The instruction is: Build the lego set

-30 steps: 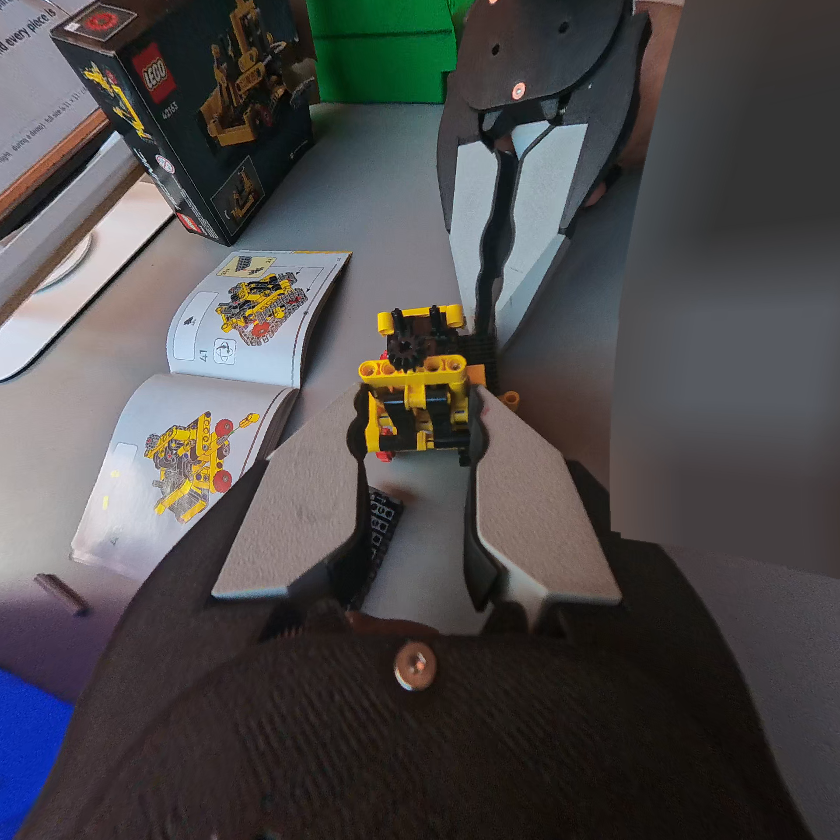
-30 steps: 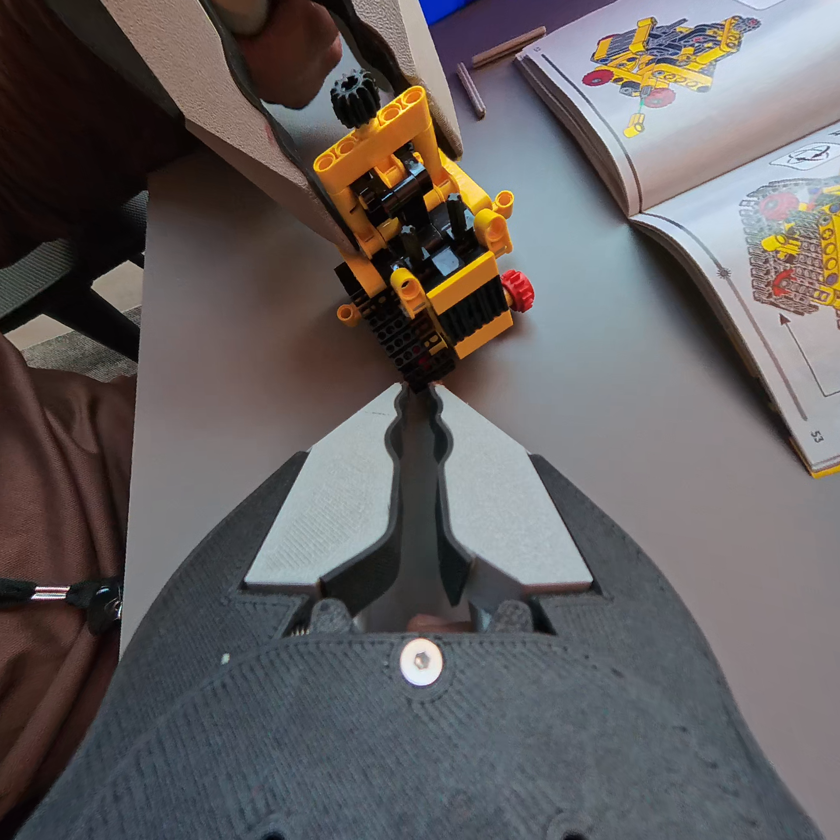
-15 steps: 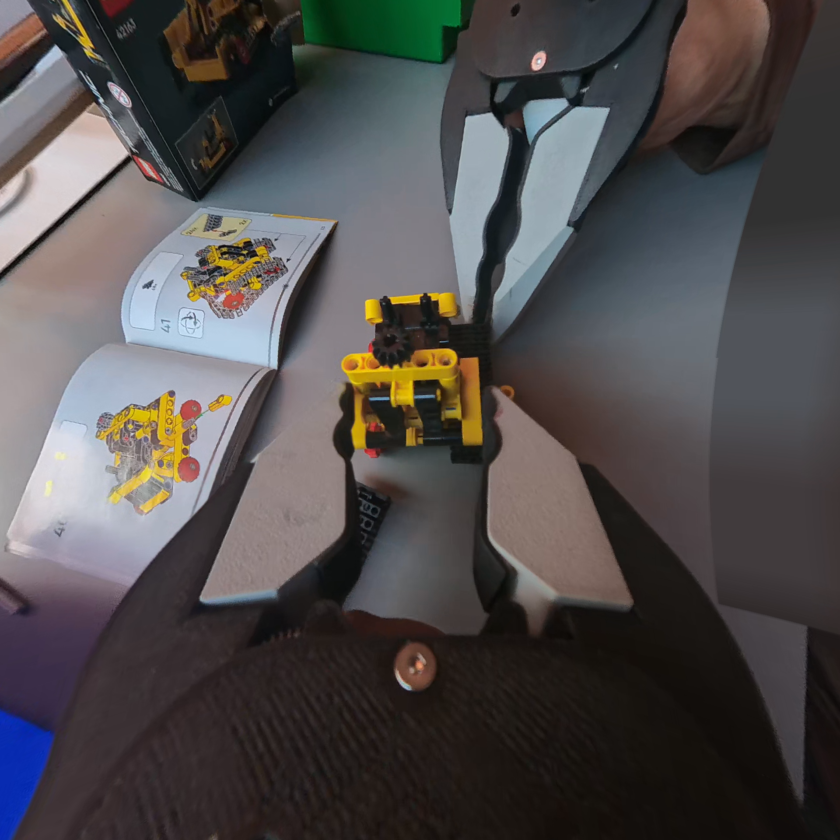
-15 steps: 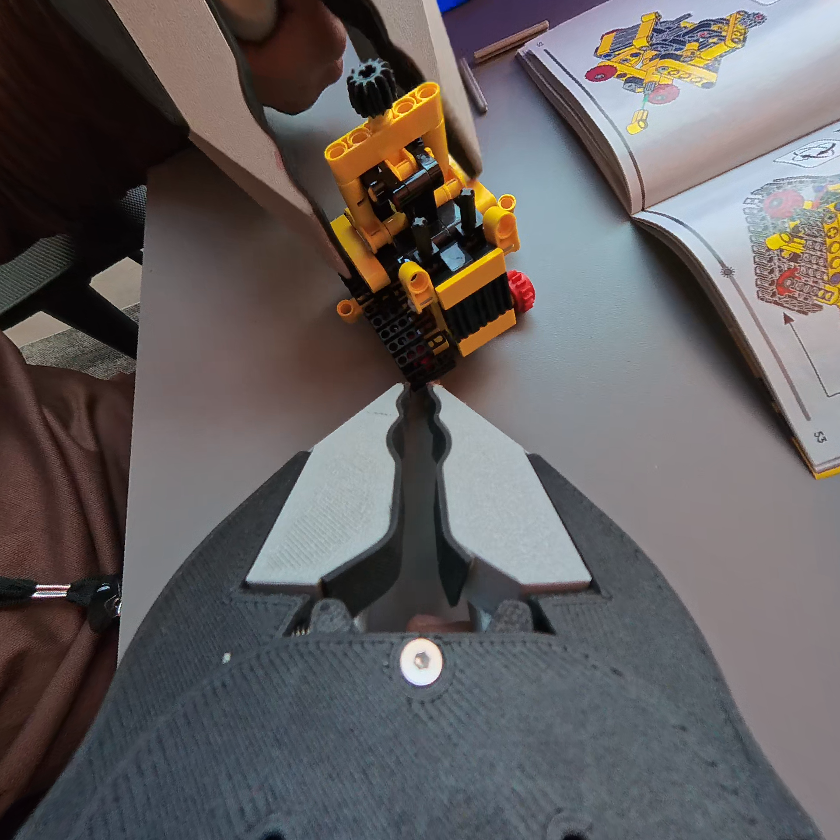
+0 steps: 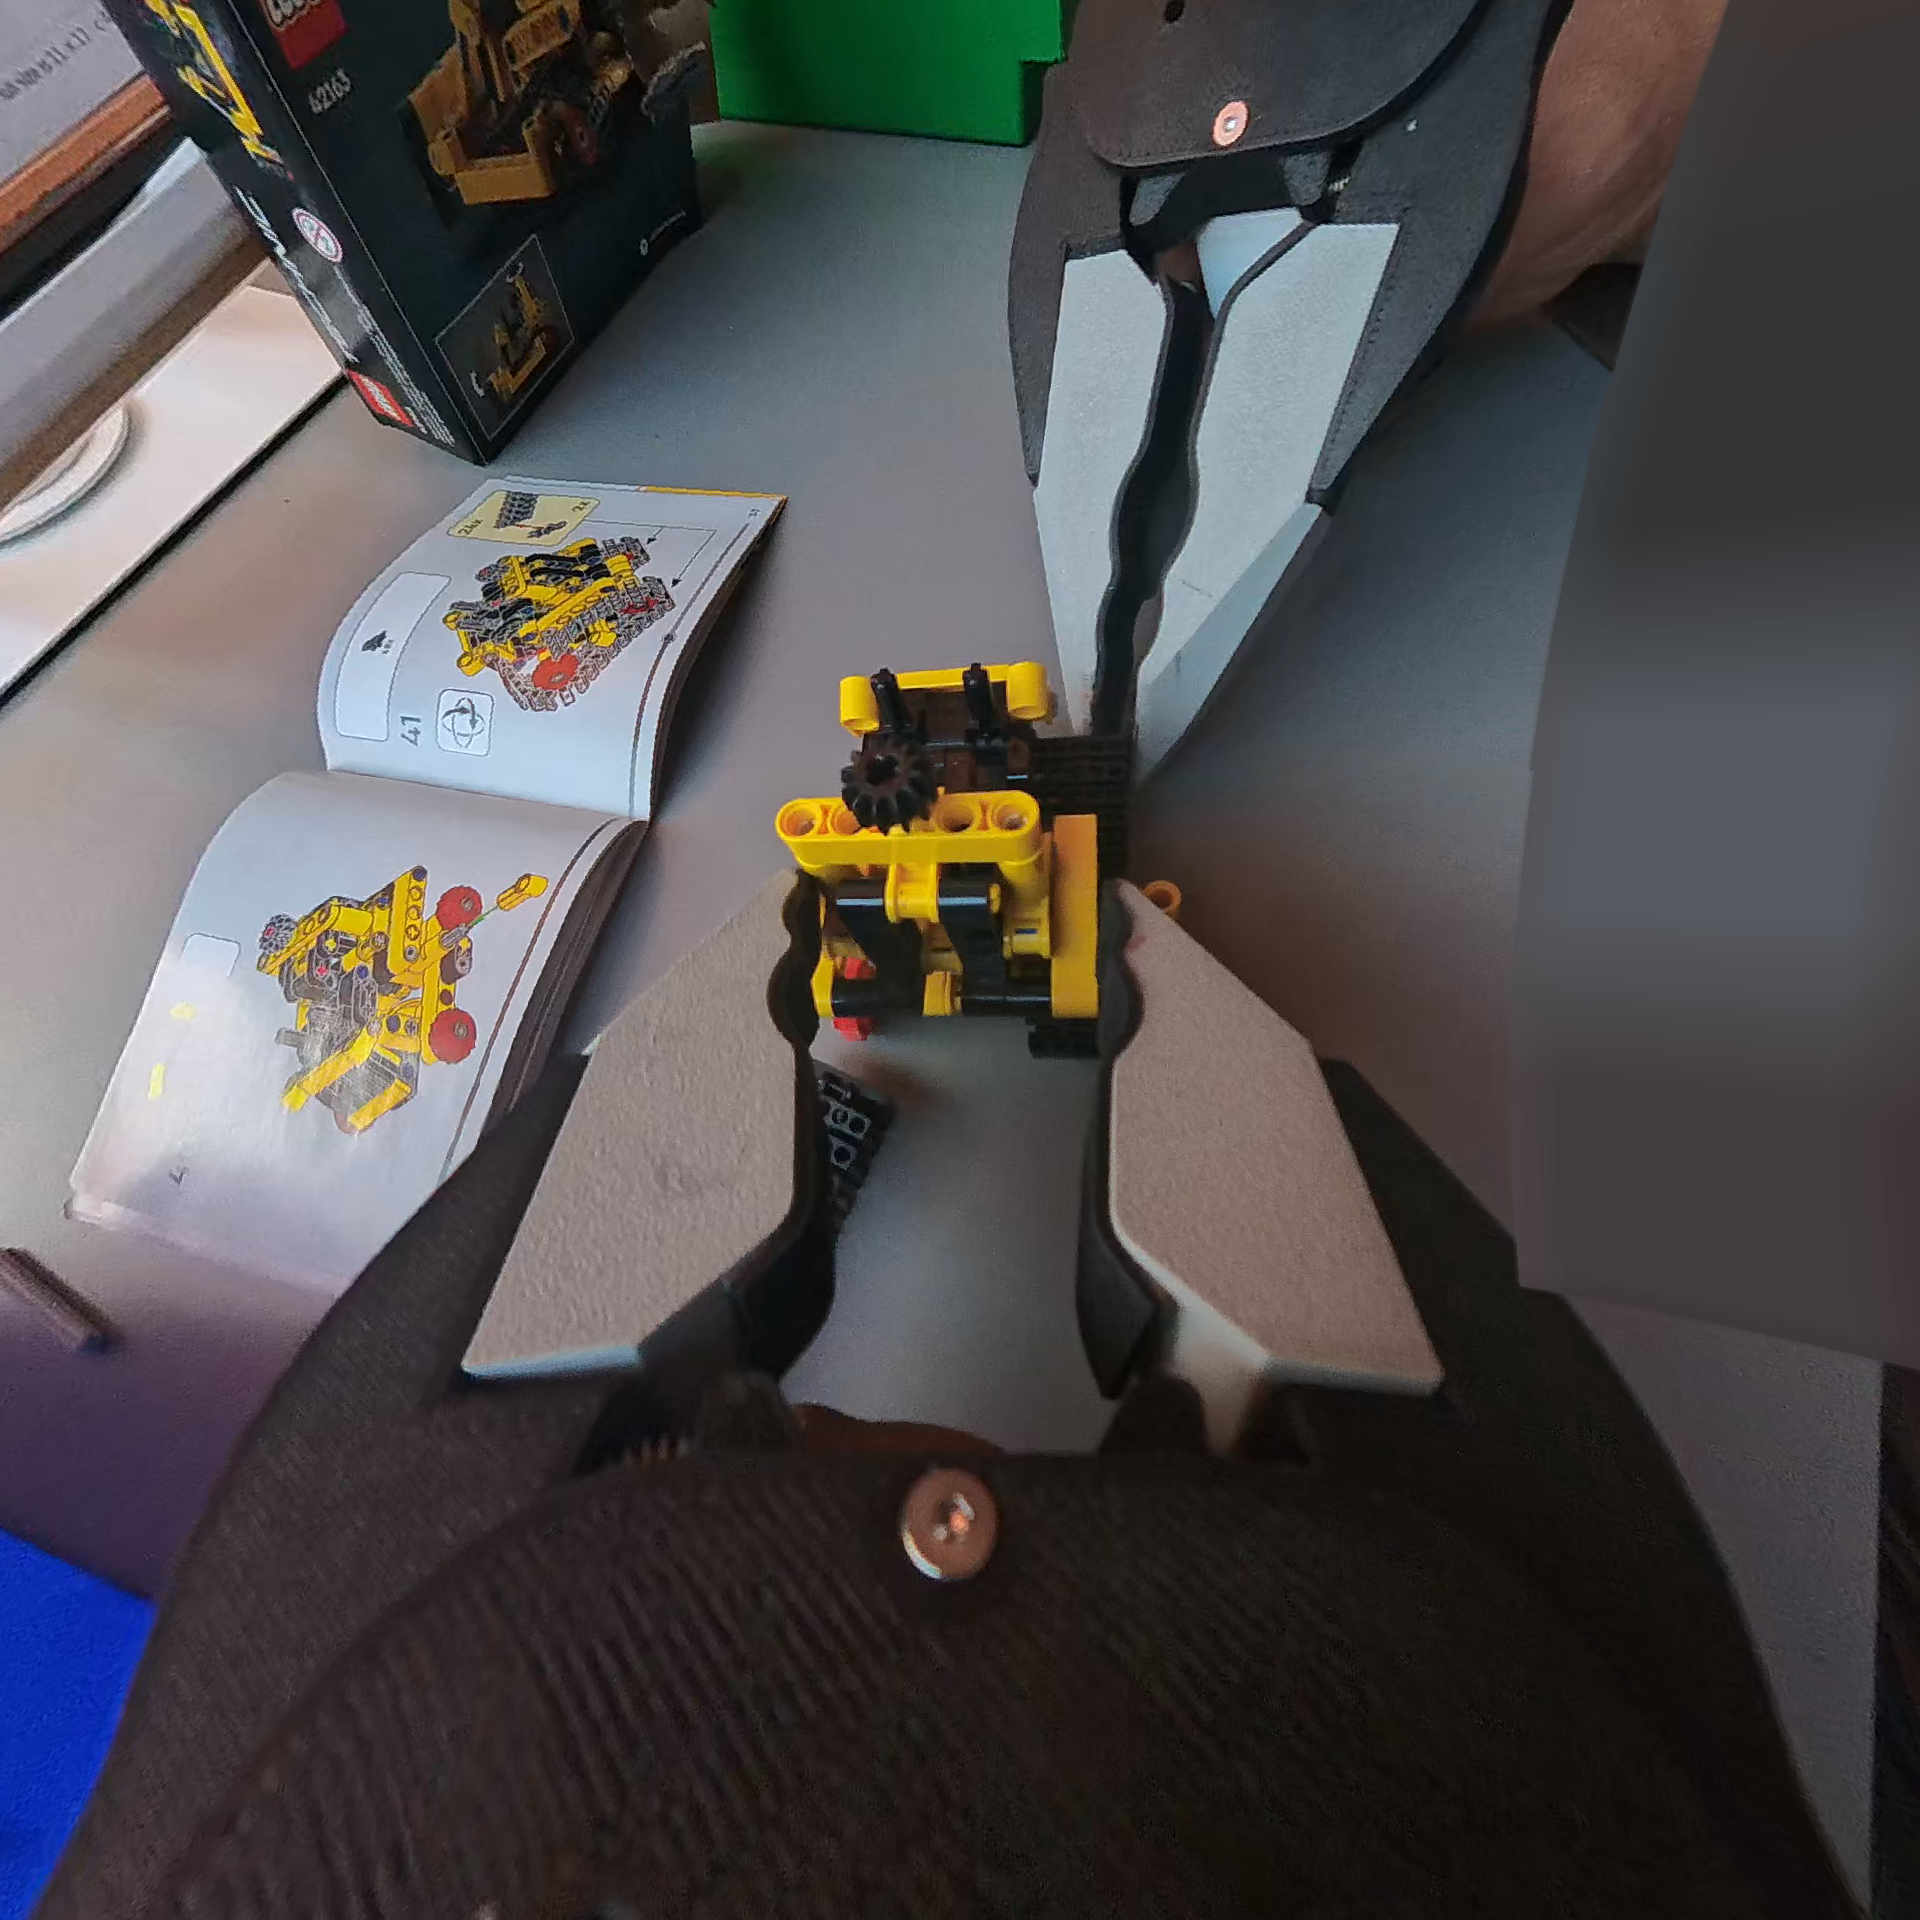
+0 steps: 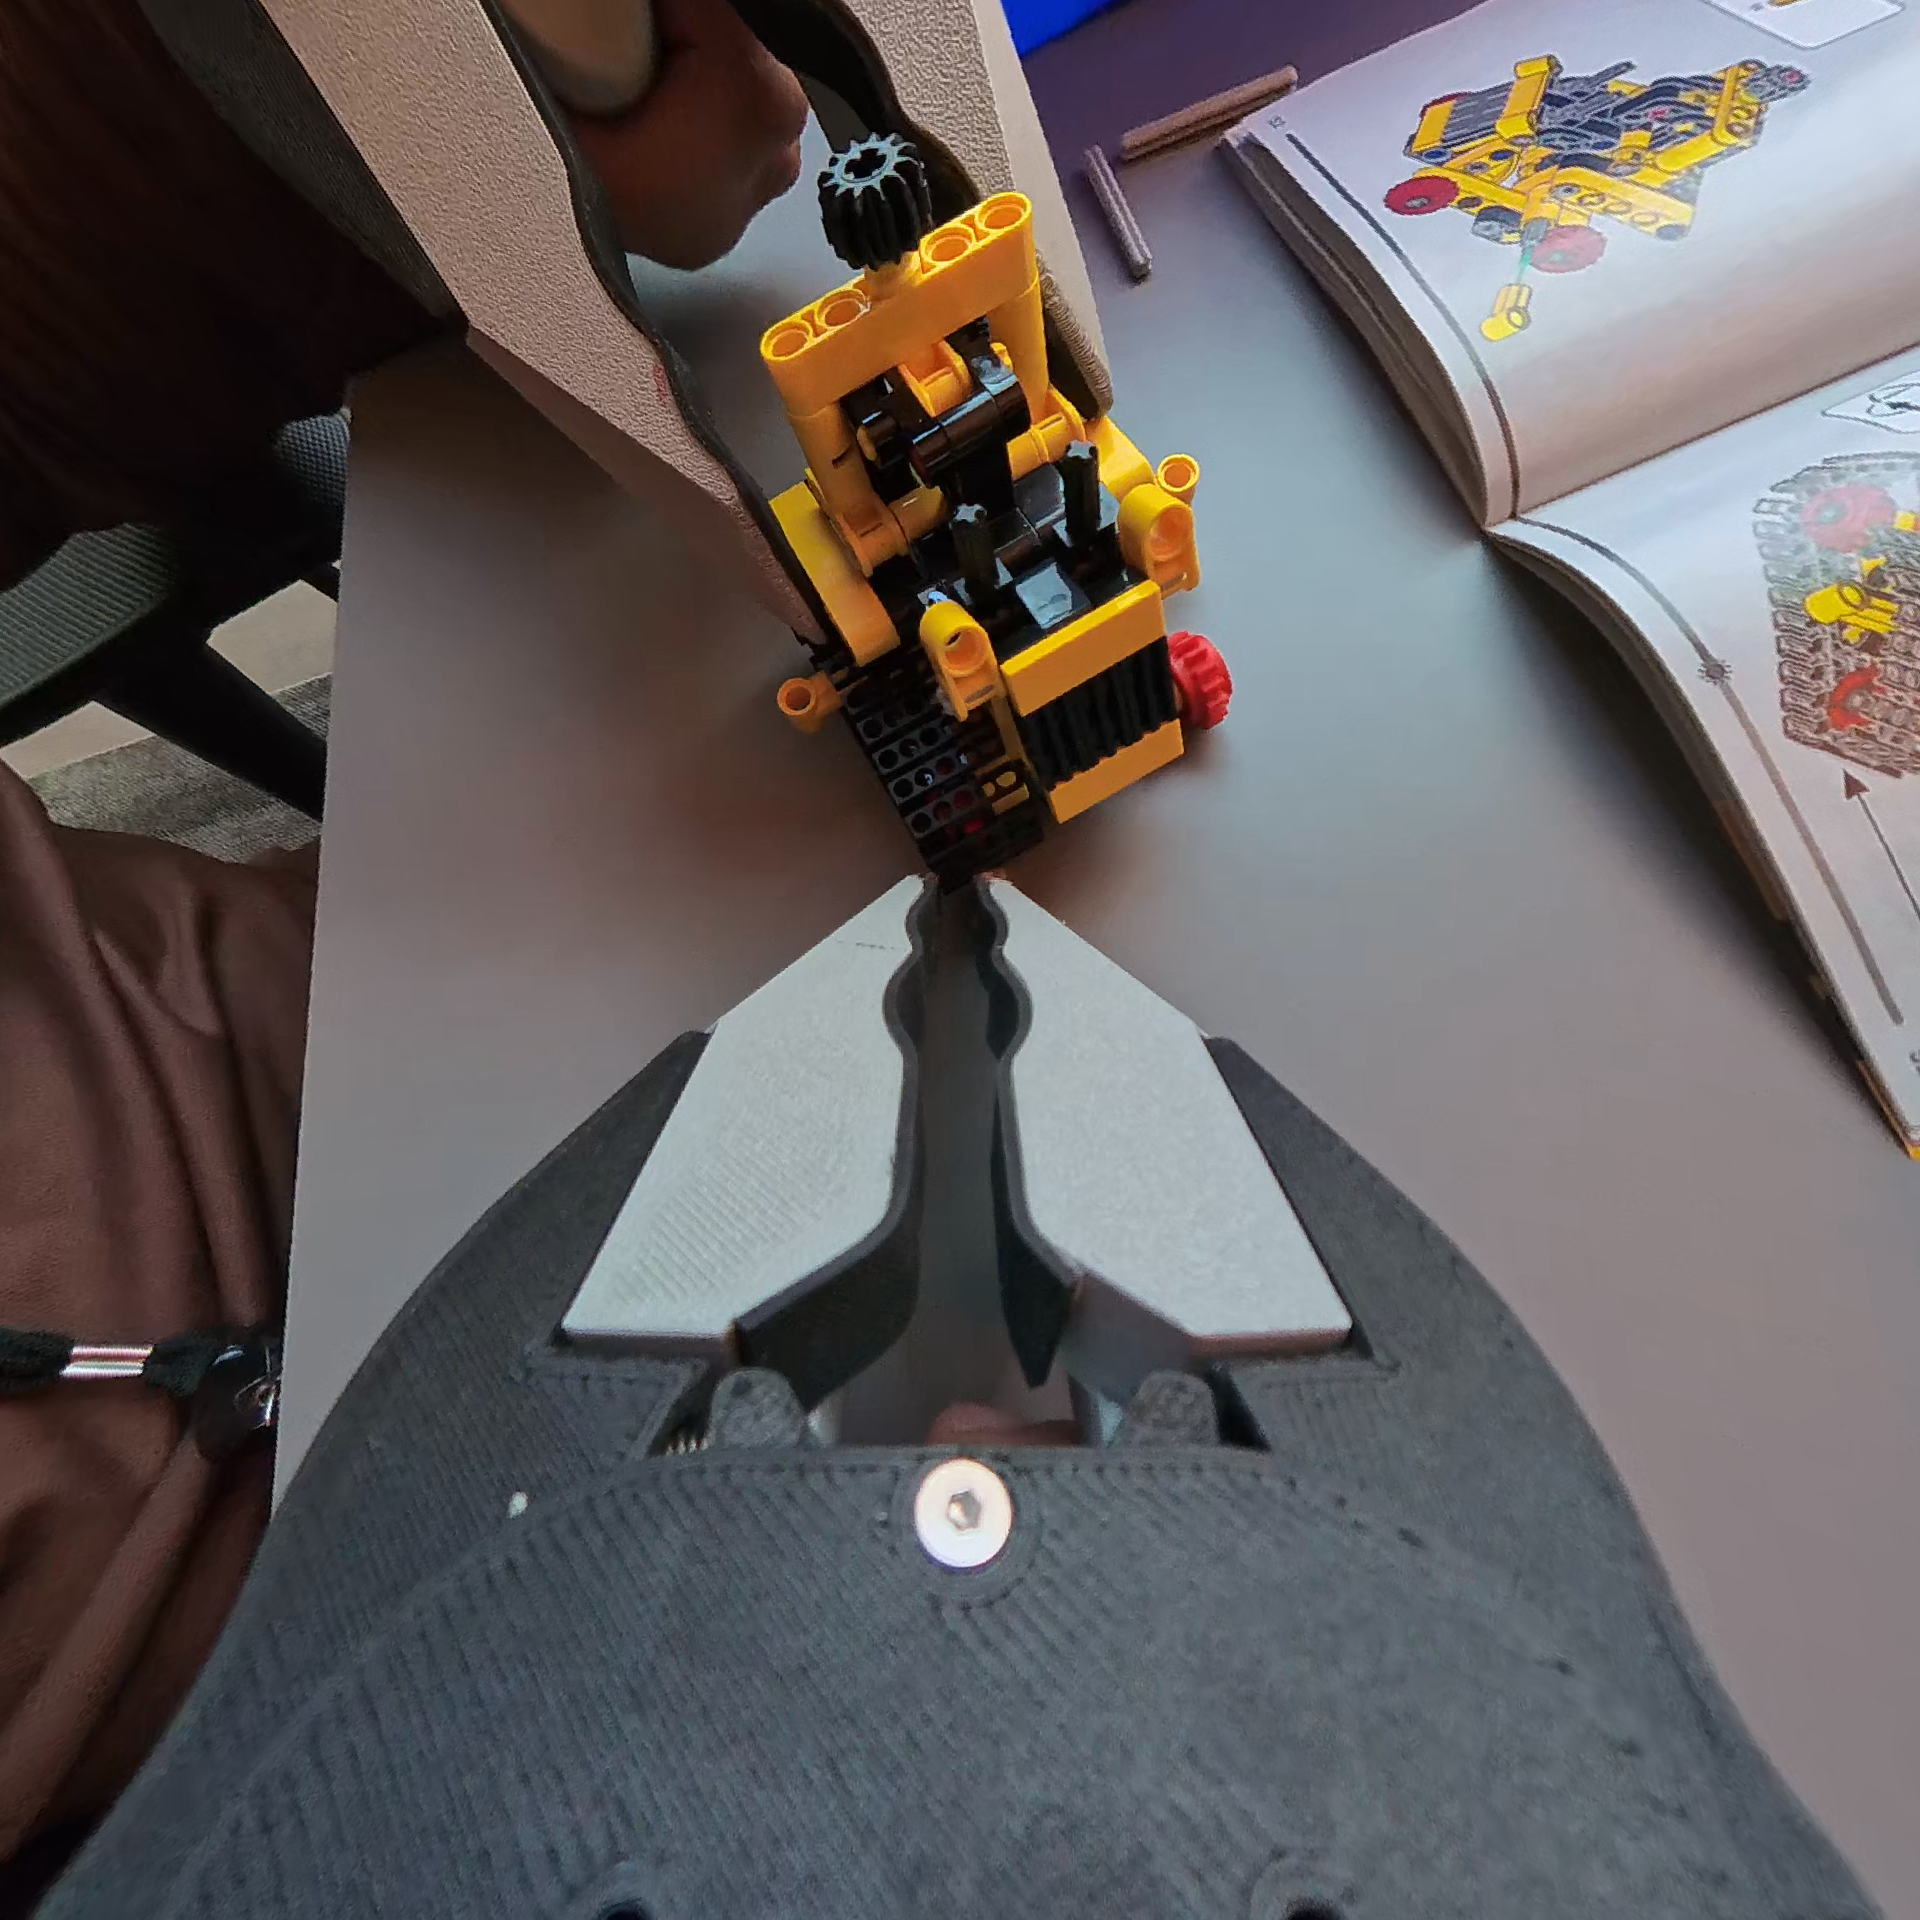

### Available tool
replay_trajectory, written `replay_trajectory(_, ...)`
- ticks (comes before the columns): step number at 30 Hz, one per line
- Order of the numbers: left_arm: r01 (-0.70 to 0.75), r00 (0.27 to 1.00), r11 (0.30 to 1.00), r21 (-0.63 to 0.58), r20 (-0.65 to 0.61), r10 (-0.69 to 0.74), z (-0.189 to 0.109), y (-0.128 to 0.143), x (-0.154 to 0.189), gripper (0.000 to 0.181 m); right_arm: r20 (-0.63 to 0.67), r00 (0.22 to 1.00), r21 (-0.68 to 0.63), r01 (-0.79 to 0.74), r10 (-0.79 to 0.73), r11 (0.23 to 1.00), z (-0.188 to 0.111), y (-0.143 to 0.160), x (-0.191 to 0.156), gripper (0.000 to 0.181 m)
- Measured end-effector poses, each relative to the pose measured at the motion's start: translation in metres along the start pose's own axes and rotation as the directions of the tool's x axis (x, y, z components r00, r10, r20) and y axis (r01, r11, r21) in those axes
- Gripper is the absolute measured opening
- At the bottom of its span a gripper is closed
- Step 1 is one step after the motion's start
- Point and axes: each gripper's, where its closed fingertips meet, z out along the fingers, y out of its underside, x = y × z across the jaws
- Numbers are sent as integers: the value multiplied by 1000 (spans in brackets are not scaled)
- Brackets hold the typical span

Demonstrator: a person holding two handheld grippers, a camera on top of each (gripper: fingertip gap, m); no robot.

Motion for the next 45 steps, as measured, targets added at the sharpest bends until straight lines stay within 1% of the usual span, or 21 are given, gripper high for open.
replay_trajectory(8,10,1000,1000,25,9,-11,-7,5,2,51,27,1000,-3,-4,4,1000,6,-3,-6,3)
replay_trajectory(28,8,999,1000,9,32,-9,-29,19,6,51,40,998,-11,39,-38,999,22,-15,-21,3)
replay_trajectory(38,-9,999,999,-46,43,11,-42,29,8,51,57,996,-10,62,-62,998,31,-22,-32,3)
replay_trajectory(45,3,999,999,-51,43,-1,-50,34,10,52,73,995,-12,68,-67,998,37,-25,-38,3)
